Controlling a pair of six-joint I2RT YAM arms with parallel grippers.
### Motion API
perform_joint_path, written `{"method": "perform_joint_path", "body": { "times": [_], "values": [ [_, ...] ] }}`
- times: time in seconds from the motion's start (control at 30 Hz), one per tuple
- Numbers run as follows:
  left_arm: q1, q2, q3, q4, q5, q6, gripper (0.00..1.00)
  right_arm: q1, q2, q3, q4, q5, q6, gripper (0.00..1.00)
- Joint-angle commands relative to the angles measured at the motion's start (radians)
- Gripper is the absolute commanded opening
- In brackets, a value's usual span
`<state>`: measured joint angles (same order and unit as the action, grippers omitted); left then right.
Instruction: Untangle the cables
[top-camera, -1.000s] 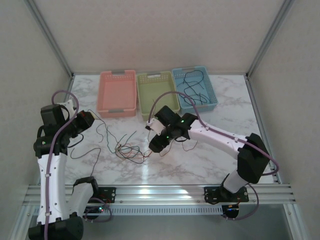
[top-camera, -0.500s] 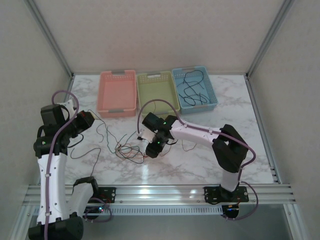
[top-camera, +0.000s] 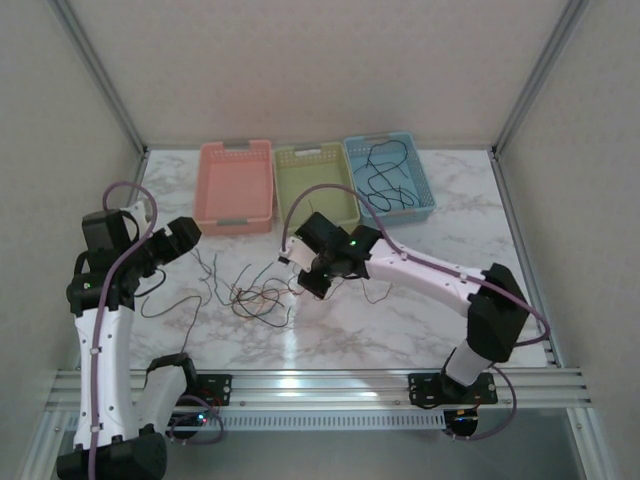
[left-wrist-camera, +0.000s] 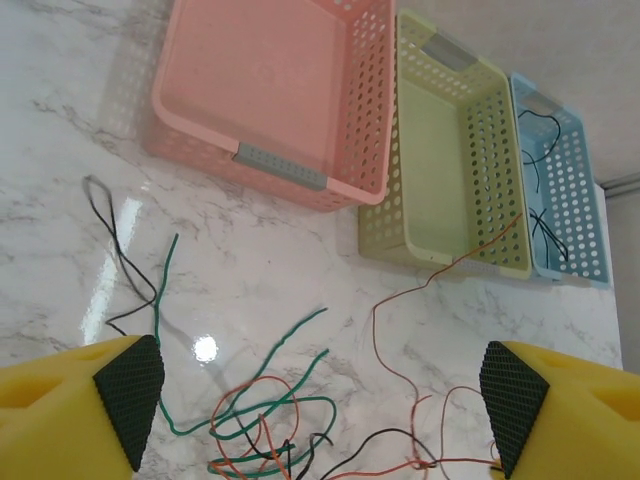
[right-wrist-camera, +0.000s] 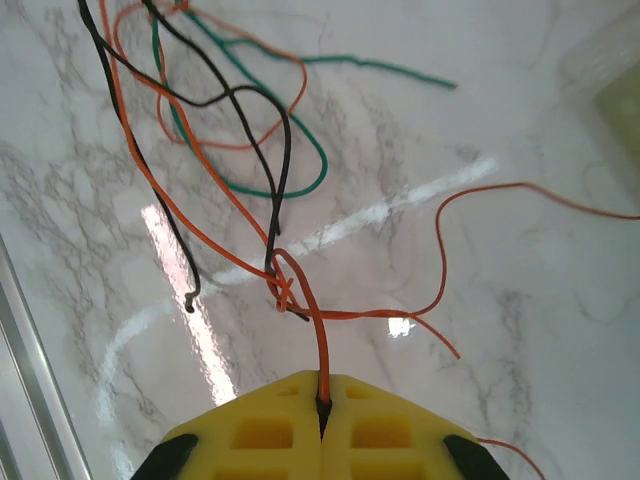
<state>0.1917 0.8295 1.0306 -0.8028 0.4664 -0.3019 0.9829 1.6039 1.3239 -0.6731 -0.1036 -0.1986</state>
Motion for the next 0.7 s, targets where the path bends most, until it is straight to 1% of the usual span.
{"method": "perform_joint_path", "body": {
  "times": [0.0, 0.13, 0.2, 0.33, 0.4, 0.5, 0.6, 0.67],
  "values": [
    [-0.008, -0.012, 0.046, -0.016, 0.041, 0.018, 0.85, -0.022, -0.098, -0.038, 0.078, 0.027, 0.023, 0.0],
    [-0.046, -0.028, 0.033, 0.059, 0.183, 0.0, 0.8, -0.047, -0.164, -0.066, 0.132, -0.007, 0.051, 0.0],
    [-0.097, -0.027, 0.037, 0.068, 0.207, 0.018, 0.79, -0.069, -0.191, -0.077, 0.162, -0.03, 0.072, 0.0],
    [-0.217, -0.013, 0.038, 0.069, 0.221, 0.061, 0.74, -0.109, -0.208, -0.066, 0.182, -0.097, 0.109, 0.0],
    [-0.269, -0.003, 0.025, 0.081, 0.239, 0.071, 0.71, -0.118, -0.213, -0.062, 0.185, -0.109, 0.11, 0.0],
    [-0.344, 0.021, 0.005, 0.085, 0.265, 0.1, 0.7, -0.138, -0.219, -0.051, 0.179, -0.13, 0.116, 0.0],
    [-0.426, 0.055, -0.009, 0.075, 0.231, 0.145, 0.7, -0.165, -0.227, -0.05, 0.176, -0.172, 0.129, 0.0],
    [-0.465, 0.086, -0.013, 0.072, 0.176, 0.172, 0.7, -0.175, -0.237, -0.054, 0.178, -0.191, 0.127, 0.0]
  ]
}}
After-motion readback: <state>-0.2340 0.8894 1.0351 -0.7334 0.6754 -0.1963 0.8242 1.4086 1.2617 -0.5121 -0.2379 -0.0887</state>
